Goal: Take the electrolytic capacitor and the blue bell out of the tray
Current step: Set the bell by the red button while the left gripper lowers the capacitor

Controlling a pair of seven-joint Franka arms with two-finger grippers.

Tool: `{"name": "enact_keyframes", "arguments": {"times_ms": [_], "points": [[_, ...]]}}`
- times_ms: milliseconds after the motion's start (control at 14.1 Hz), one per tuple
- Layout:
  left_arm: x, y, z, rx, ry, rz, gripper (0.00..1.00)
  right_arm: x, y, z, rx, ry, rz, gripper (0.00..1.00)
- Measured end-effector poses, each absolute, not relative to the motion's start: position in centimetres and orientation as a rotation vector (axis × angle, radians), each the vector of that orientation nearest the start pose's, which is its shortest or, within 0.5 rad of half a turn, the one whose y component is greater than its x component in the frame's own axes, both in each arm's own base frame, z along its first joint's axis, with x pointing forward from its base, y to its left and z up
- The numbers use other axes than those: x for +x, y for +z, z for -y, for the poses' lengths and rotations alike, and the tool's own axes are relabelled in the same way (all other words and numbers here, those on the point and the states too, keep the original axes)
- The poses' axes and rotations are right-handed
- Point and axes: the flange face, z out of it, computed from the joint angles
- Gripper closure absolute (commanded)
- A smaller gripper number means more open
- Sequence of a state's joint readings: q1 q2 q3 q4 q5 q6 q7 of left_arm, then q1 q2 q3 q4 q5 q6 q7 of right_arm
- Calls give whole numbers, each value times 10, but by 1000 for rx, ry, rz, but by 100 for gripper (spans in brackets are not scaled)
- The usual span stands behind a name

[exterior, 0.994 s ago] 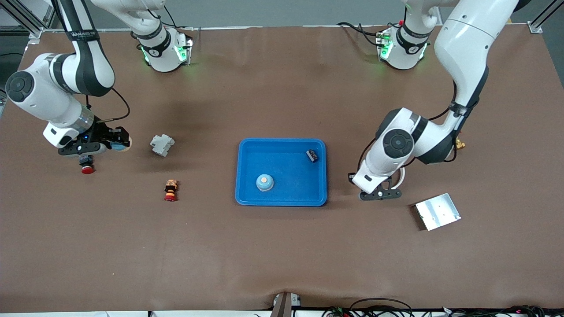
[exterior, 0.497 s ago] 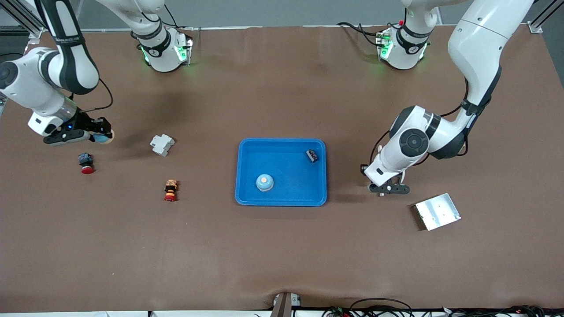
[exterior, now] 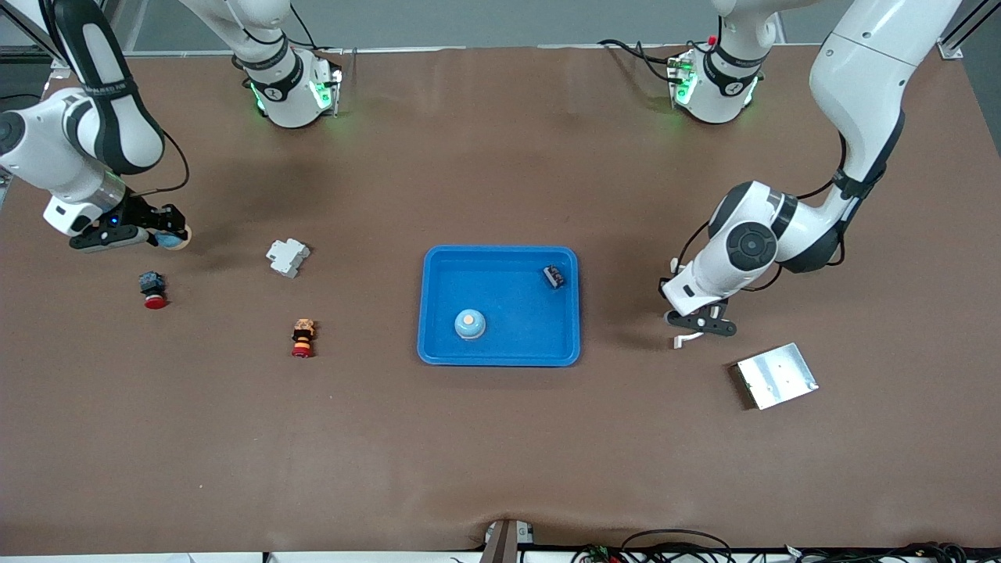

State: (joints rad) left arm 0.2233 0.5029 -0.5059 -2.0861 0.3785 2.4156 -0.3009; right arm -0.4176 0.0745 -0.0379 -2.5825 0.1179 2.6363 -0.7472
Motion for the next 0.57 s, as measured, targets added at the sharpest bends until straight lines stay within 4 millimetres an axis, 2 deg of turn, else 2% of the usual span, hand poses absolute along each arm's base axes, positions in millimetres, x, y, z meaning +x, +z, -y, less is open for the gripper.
{"name": "enact_keyframes", "arguments": {"times_ms": [284, 426, 568], "points": [[550, 199, 160, -3105, 104, -378, 96, 382, 193, 209, -2984, -66, 280, 100], [550, 196, 162, -3114, 95, -380, 96, 381, 183, 211, -2981, -83, 290, 100], [550, 190, 163, -3127, 92, -381, 96, 385, 182, 210, -2994, -104, 308, 100]]}}
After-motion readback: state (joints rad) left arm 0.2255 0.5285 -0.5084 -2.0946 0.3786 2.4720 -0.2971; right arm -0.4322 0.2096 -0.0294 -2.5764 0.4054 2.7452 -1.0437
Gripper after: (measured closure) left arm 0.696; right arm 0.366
